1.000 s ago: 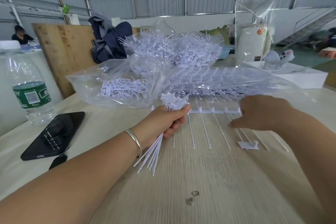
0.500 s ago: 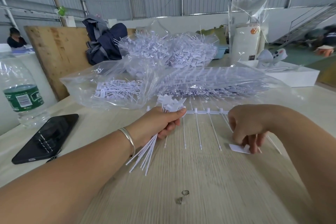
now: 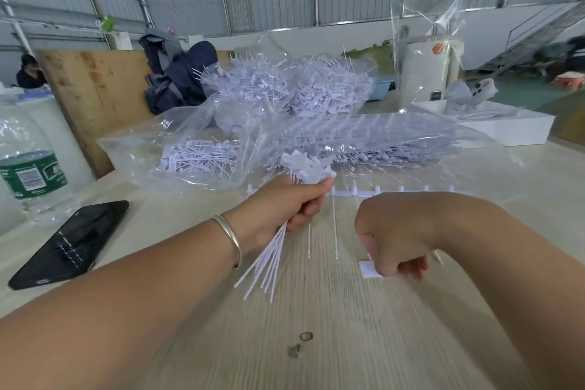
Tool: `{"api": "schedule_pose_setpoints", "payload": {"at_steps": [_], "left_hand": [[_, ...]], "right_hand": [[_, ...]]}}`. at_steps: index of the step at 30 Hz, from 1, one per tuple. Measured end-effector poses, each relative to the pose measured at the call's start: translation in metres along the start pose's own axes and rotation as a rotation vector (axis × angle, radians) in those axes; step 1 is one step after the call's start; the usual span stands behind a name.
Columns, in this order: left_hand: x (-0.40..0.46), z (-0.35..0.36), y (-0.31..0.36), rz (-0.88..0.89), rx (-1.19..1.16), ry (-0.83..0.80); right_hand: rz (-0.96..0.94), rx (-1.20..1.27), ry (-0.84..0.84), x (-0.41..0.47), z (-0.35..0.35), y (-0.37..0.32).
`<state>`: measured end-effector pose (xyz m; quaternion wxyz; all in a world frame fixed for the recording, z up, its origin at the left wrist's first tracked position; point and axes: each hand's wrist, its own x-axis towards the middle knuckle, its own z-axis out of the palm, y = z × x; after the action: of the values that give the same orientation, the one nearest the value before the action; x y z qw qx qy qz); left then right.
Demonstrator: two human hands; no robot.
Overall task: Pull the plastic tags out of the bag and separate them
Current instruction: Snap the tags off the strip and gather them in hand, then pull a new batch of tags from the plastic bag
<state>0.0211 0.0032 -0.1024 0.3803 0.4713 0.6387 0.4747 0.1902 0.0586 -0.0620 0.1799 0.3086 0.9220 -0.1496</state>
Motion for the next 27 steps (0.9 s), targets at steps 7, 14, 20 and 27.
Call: {"api": "schedule_pose_setpoints", "payload": {"at_steps": [7, 14, 20, 27], "left_hand": [[0.001, 0.015, 0.007, 0.34, -0.022, 0.138], [-0.005, 0.014, 0.039, 0.42, -0.281, 0.21], [-0.019, 0.013, 0.038, 0.15, -0.195, 0.159], [-0.019, -0.072, 0.041, -0.127, -0.434, 0.446]], "right_hand": [[-0.326, 0.539, 0.356, -0.007, -0.019, 0.014], [-0.639, 1.213, 0.555, -0.005, -0.025, 0.015], [-0.645, 1.506, 0.549, 0.008, -0.015, 0.004], [-0.346, 1.299, 0.58, 0.024, 0.0, 0.012]]}}
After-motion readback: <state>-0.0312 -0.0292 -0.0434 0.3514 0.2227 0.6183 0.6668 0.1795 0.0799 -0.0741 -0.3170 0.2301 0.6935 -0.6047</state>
